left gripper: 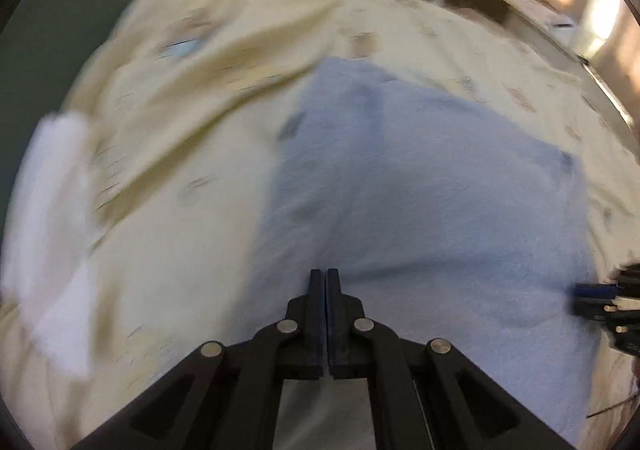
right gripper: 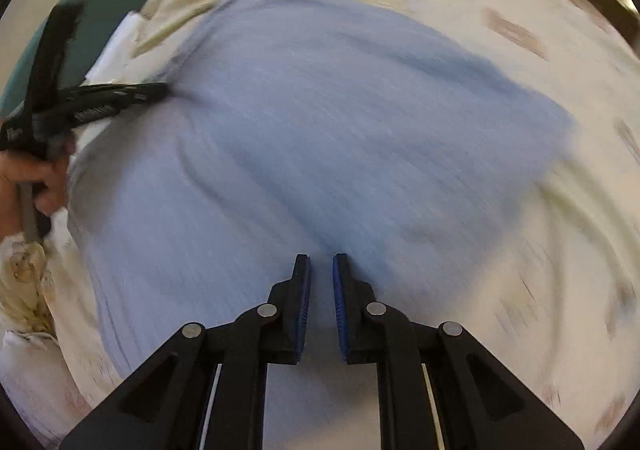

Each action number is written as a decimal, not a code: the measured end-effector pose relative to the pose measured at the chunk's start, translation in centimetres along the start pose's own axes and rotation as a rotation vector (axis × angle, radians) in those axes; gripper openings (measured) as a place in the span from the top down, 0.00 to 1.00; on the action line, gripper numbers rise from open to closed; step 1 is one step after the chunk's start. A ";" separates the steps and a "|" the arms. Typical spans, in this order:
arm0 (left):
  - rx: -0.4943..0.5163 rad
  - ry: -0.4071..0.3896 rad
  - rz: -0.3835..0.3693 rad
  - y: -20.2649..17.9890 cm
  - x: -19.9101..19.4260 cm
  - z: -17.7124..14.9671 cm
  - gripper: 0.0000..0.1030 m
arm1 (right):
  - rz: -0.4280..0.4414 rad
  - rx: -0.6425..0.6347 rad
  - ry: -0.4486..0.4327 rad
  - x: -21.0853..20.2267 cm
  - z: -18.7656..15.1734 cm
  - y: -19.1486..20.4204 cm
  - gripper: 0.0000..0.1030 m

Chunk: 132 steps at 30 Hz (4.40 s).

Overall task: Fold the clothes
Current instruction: 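Lay the folded grey shirt on the duvet and open both grippers, then withdraw both grippers from the folded grey shirt, then move both grippers over to the white T-shirt heap by the rail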

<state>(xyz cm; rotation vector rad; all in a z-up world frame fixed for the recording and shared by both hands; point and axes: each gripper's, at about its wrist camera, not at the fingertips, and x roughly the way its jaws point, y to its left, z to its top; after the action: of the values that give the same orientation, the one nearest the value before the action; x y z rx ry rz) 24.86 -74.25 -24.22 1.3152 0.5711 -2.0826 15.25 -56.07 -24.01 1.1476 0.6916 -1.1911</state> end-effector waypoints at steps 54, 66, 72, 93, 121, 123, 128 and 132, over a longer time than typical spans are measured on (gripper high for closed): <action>0.274 -0.004 -0.100 -22.6 -29.1 -5.8 0.22 | -0.262 0.138 -0.271 -32.4 -17.8 6.9 0.18; 0.615 -0.073 -0.313 -53.2 -31.0 -7.4 0.22 | -0.429 0.424 -0.294 -46.9 -35.2 -5.4 0.00; 0.722 0.010 -0.455 -65.1 -31.6 -12.1 0.22 | -0.550 0.711 -0.294 -52.0 -44.9 -11.1 0.00; 0.838 0.050 -0.546 -76.5 -32.1 -17.3 0.22 | -0.717 1.142 -0.244 -54.8 -58.7 -15.4 0.00; 0.844 0.013 -0.535 -76.7 -32.1 -16.8 0.22 | -0.649 1.198 -0.260 -54.7 -58.8 -16.7 0.00; 0.840 0.018 -0.535 -76.8 -32.0 -16.8 0.22 | -0.617 1.215 -0.262 -54.5 -59.0 -16.8 0.00; 0.836 0.021 -0.536 -76.9 -32.0 -16.8 0.22 | -0.605 1.220 -0.264 -54.5 -59.1 -16.7 0.00; 0.839 0.024 -0.537 -77.1 -31.9 -16.9 0.22 | -0.601 1.216 -0.268 -54.5 -59.1 -16.7 0.00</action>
<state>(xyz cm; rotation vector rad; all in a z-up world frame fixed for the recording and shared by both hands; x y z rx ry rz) -6.81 0.70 0.75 1.7632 0.0158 -2.9311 -7.39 18.87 0.76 1.7431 0.0074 -2.3835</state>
